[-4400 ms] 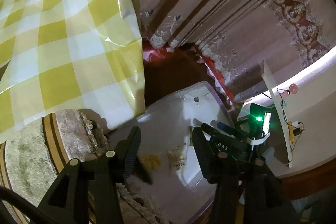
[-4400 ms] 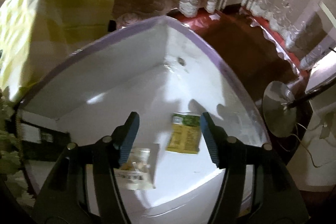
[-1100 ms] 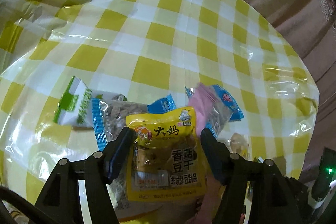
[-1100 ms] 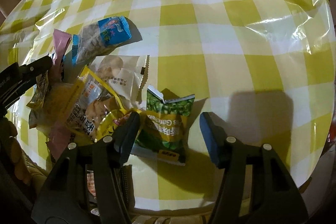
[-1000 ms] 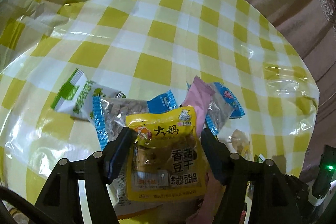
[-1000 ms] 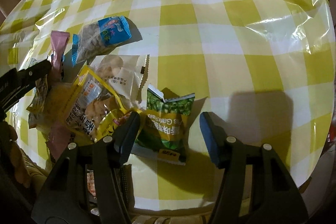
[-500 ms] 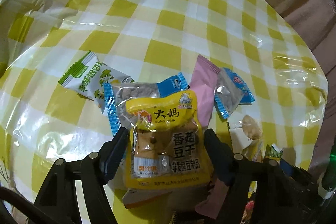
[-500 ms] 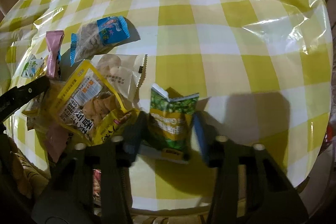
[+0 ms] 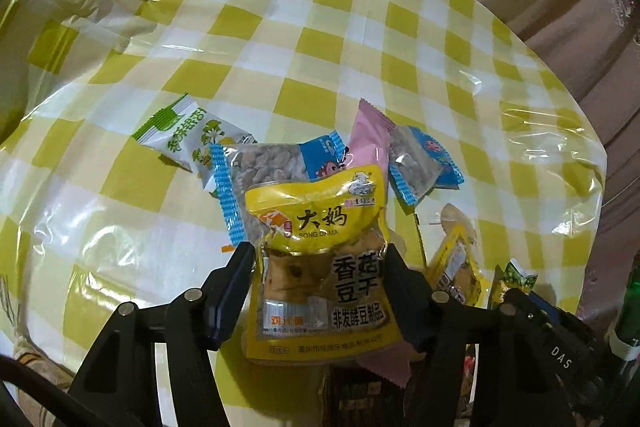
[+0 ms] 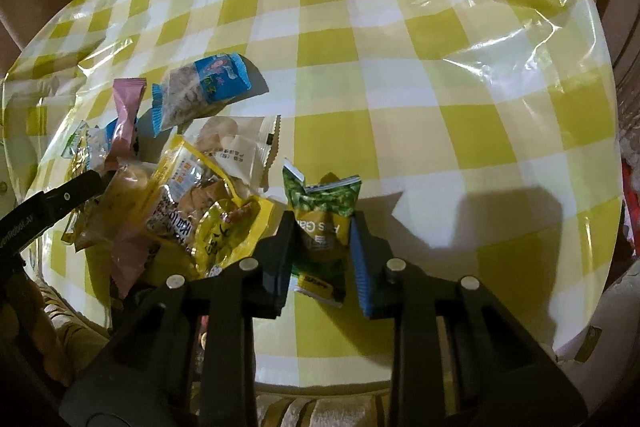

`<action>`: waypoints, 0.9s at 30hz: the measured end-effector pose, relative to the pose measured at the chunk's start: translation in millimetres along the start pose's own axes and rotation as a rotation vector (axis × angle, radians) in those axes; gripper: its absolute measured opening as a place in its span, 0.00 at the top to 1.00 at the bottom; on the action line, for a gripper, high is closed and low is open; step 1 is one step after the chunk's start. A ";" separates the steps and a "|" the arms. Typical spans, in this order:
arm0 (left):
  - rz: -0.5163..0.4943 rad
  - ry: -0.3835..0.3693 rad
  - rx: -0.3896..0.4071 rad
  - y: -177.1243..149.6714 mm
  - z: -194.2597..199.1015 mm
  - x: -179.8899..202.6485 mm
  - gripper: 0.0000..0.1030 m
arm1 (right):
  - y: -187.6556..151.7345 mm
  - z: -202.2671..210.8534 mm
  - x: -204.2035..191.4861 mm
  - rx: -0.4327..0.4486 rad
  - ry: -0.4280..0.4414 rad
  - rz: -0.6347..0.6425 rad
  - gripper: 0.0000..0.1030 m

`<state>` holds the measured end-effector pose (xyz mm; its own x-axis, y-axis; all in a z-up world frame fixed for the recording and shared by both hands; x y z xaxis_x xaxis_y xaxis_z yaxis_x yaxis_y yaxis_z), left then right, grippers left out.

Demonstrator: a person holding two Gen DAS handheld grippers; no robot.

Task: Organize snacks
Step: 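Lift the tofu bag with left gripper while right gripper carries green packet to box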

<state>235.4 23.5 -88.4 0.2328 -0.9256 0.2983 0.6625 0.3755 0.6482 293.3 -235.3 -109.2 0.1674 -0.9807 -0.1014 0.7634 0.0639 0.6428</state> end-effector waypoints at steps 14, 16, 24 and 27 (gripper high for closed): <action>-0.015 -0.054 0.083 -19.0 59.9 25.2 0.39 | -5.6 54.7 26.5 0.074 0.020 -0.052 0.71; -0.024 -0.071 0.090 -22.4 68.1 35.1 0.39 | -10.3 65.8 35.0 0.081 0.019 -0.058 0.71; -0.116 -0.193 0.086 -53.7 102.9 114.1 0.39 | -35.3 119.2 100.0 0.117 -0.030 -0.115 0.71; -0.171 -0.263 0.071 -71.2 114.7 155.1 0.39 | -48.9 137.7 139.3 0.125 -0.076 -0.161 0.71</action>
<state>142.7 -141.5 -7.9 -0.0756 -0.9353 0.3458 0.6224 0.2267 0.7492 193.4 -400.5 -50.2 -0.0016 -0.9878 -0.1556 0.6927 -0.1133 0.7123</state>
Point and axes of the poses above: each gripper's, at about its wrist camera, not at the fingertips, and z roughly against the way its jaws point, x to its right, y to its top, the point moved 9 cm from there along -z, roughly the way its jaws point, and after that the axes turned 12 degrees about x, right-handed, at the moved point
